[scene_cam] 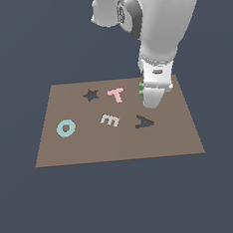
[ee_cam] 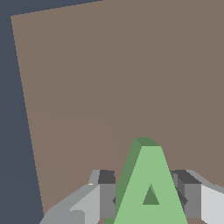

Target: Insert a designated object into the corresponding slot on a board.

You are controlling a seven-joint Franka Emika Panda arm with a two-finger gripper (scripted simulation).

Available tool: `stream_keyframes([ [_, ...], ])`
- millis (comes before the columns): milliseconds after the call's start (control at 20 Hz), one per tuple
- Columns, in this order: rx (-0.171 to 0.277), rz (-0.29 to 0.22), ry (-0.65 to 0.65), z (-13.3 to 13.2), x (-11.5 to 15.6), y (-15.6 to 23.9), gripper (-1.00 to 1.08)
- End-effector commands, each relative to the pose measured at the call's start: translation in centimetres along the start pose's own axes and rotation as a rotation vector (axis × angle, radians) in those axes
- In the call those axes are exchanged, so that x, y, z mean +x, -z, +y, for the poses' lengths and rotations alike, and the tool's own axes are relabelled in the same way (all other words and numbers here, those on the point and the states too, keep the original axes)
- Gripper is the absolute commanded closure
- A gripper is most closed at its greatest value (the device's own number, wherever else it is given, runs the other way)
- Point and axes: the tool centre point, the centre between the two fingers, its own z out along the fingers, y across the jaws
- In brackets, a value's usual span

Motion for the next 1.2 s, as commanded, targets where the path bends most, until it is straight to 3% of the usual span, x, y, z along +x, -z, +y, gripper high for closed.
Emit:
stream_keyframes([
  [0, -0.001, 0.0, 0.0, 0.0, 0.0, 0.0, 1.08],
  [750, -0.001, 0.0, 0.0, 0.1, 0.0, 0.3, 1.08],
  [1150, -0.001, 0.0, -0.01, 2.1, -0.1, 0.4, 1.08],
])
